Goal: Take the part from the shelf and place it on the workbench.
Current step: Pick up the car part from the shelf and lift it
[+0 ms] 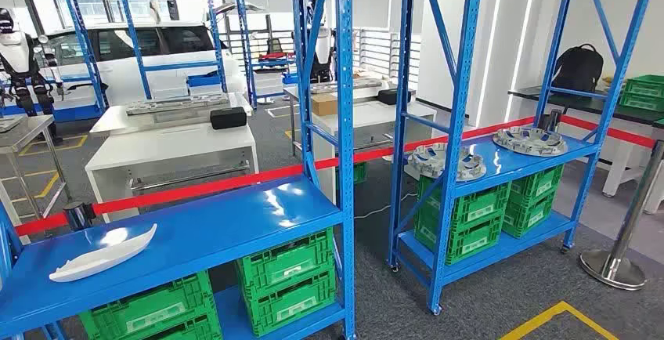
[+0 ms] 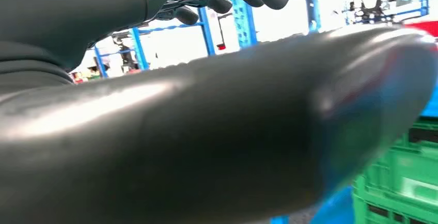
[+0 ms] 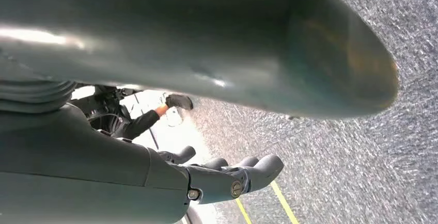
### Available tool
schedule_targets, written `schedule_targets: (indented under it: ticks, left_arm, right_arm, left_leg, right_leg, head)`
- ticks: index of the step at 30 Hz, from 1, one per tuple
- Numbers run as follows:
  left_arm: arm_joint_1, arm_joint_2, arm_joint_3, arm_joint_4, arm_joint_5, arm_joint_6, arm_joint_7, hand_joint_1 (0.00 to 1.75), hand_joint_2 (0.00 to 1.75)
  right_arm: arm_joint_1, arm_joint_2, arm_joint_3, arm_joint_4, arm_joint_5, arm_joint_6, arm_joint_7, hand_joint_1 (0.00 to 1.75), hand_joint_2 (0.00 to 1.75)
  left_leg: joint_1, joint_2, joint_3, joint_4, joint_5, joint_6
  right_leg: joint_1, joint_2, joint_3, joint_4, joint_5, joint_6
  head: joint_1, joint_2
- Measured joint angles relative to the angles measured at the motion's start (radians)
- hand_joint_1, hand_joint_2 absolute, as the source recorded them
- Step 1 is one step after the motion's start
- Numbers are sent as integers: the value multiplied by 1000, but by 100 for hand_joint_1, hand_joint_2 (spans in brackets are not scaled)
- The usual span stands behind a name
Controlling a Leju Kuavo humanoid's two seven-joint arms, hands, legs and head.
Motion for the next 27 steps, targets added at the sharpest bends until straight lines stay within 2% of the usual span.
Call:
schedule_targets:
  ticks: [2, 3, 4, 6, 8, 10, 11, 12, 14, 15, 16, 17, 19, 20, 21, 22, 25, 27]
  left_arm:
    - [-1, -6, 0, 0, 0, 2, -5, 0, 0]
    - [-1, -11, 0, 0, -1, 3, -9, 0, 0]
    - [-2, -16, 0, 0, -1, 4, -13, 0, 0]
    - [-5, -25, 0, 0, -2, 4, -16, 0, 0]
    - [-7, -33, 0, 0, -2, 4, -17, 0, 0]
    - [-8, -39, 0, -1, -2, 4, -16, 0, 0]
    - [-10, -42, 0, -1, -2, 4, -16, 0, 0]
    - [-13, -45, 0, -1, -2, 4, -16, 0, 0]
    - [-15, -50, 0, -1, -2, 4, -16, 0, 0]
    - [-13, -53, 0, -1, -2, 4, -16, 0, 0]
    - [-12, -54, 0, 0, -2, 4, -16, 0, 0]
    - [-10, -55, 0, 0, -2, 4, -16, 0, 0]
    - [-10, -55, 0, -1, -2, 4, -15, 0, 0]
    - [-11, -55, 0, 0, -2, 4, -15, 0, 0]
    - [-12, -55, 0, 0, -2, 4, -14, 0, 0]
    - [-13, -55, 0, 0, -2, 4, -14, 0, 0]
    - [-13, -53, 0, -2, -2, 4, -12, 0, 0]
    - [-18, -51, 0, -4, -1, 3, -16, 0, 0]
  right_arm:
    - [-1, 0, -1, 0, 0, -2, 0, 0, 0]
    - [-1, 1, -2, 0, 0, -3, 0, 0, 0]
    - [-2, 1, -3, 0, 0, -5, 0, 0, 0]
    - [-4, 2, -6, 0, -2, -7, 0, 0, 0]
    - [-4, 2, -10, 0, -6, -9, 0, 0, 0]
    - [-3, 2, -13, 0, -8, -9, 0, 0, 0]
    - [-4, 2, -14, 0, -8, -10, 0, 0, 0]
    - [-5, 2, -15, 0, -8, -10, 0, 0, 0]
    - [-4, 2, -16, 0, -9, -10, 0, 0, 0]
    - [-3, 2, -16, 0, -9, -10, 0, 0, 0]
    - [-2, 2, -17, 0, -9, -9, 0, 0, 0]
    - [-1, 2, -18, 0, -9, -9, 0, 0, 0]
    - [0, 2, -19, 0, -9, -7, 1, 0, 0]
    - [-1, 2, -20, 0, -9, -6, 1, 0, 0]
    - [-1, 2, -20, 0, -9, -6, 2, 0, 0]
    - [-1, 2, -21, 0, -9, -5, 3, 0, 0]
    - [1, 2, -21, 0, -8, -6, 2, 0, 0]
    - [-1, 3, -21, 0, -8, -8, 2, 0, 0]
  left_leg:
    - [1, 1, 19, -63, 51, 2]
    - [2, 2, 39, -130, 103, 4]
    - [1, 3, 61, -193, 140, 6]
    - [-5, 5, 89, -274, 153, 15]
    - [-9, 5, 98, -290, 139, 33]
    - [-5, 4, 114, -294, 151, 47]
    - [-4, 4, 124, -295, 150, 53]
    - [-3, 4, 129, -296, 148, 57]
    - [-6, 2, 134, -296, 141, 64]
    - [-8, 2, 136, -295, 137, 65]
    - [-9, 0, 141, -294, 131, 65]
    - [-9, 0, 147, -293, 125, 63]
    - [-9, -1, 163, -291, 109, 57]
    - [-10, -1, 170, -290, 102, 53]
    - [-11, 0, 173, -291, 96, 48]
    - [-12, -1, 176, -289, 93, 42]
    - [-13, -1, 180, -273, 86, 23]
    - [-11, 1, 149, -210, 60, 12]
  right_leg:
    - [0, 0, 11, 0, -7, 3]
    - [-1, 0, 22, 0, -15, 5]
    - [-1, 0, 32, 0, -21, 9]
    - [-1, 1, 41, -2, -32, 21]
    - [0, 0, 45, 3, -33, 36]
    - [0, -1, 44, 25, -41, 46]
    - [0, -2, 31, 52, -54, 49]
    - [-1, -2, 4, 98, -75, 52]
    - [0, -2, -75, 218, -119, 56]
    - [0, -2, -110, 261, -127, 57]
    - [0, -2, -131, 270, -117, 57]
    - [1, -2, -133, 242, -86, 57]
    - [1, -3, -94, 116, 1, 50]
    - [3, -4, -75, 60, 20, 46]
    - [6, -4, -61, 25, 28, 41]
    - [8, -4, -55, 14, 23, 35]
    - [4, -3, -35, 7, 25, 15]
    - [1, -2, -18, 3, 18, 4]
  head:
    - [0, 0]
    - [0, 0]
    - [0, 0]
    - [-1, 0]
    - [0, 0]
    - [2, 0]
    - [4, 0]
    - [5, 0]
    - [8, 0]
    - [9, 0]
    - [9, 0]
    - [10, 0]
    - [10, 0]
    - [10, 0]
    - [9, 0]
    - [8, 0]
    - [7, 0]
    - [4, 0]
